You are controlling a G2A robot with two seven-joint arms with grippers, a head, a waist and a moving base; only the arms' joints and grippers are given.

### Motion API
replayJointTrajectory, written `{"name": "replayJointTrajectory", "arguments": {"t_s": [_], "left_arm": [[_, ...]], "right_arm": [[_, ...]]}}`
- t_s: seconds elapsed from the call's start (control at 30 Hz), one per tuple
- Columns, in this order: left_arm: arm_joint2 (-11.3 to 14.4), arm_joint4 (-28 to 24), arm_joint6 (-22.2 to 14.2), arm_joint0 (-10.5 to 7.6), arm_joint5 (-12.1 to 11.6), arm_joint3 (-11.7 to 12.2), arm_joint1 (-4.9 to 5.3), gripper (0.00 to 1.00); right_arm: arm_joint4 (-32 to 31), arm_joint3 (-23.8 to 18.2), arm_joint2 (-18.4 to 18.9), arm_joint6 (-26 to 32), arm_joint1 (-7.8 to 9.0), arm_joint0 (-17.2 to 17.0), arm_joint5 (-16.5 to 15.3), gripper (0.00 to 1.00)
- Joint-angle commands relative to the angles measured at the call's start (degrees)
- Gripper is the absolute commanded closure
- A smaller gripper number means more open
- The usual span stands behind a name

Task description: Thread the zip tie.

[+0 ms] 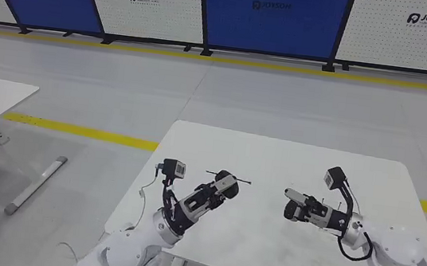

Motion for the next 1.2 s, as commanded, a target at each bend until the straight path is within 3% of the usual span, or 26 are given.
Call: {"name": "replayJointTrajectory", "arguments": {"t_s": [0.0,0.17,0.3,0.4,0.53,0.67,0.83,1.03,1.1,1.17], "left_arm": [[-1.03,-0.08,-0.28,1.0,0.02,-1.85,-0.04,1.0],[-2.74,0.07,-2.5,2.89,0.02,-3.59,-0.09,1.0],[-2.24,3.09,-1.87,2.79,0.11,-0.35,-0.25,1.0],[-0.16,3.8,-1.63,0.2,3.07,4.67,-0.51,1.0],[3.59,5.04,0.75,-5.09,8.76,12.76,-1.22,1.0],[6.96,6.42,3.88,-9.32,14.61,19.11,-1.99,1.0],[8.71,4.16,5.01,-12.56,16.01,24.99,-2.69,1.0],[9.5,4.66,5.89,-13.36,15.45,26.79,-2.98,1.0],[9.34,4.12,5.21,-13.09,14.65,26.14,-2.96,1.0],[8.25,3.4,3.38,-12.16,12.39,24.29,-2.71,1.0]], "right_arm": [[0.0,0.0,0.0,0.0,0.0,0.0,0.0,0.0],[0.0,0.0,0.0,0.0,0.0,0.0,0.0,0.0],[0.0,0.0,0.0,0.0,0.0,0.0,0.0,0.0],[0.0,0.0,0.0,0.0,0.0,0.0,0.0,0.0],[0.0,0.0,0.0,0.0,0.0,0.0,0.0,0.0],[0.0,0.0,0.0,0.0,0.0,0.0,0.0,0.0],[0.0,0.0,0.0,0.0,0.0,0.0,0.0,0.0],[0.0,0.0,0.0,0.0,0.0,0.0,0.0,0.0],[0.0,0.0,0.0,0.0,0.0,0.0,0.0,0.0],[0.0,0.0,0.0,0.0,0.0,0.0,0.0,0.0]]}}
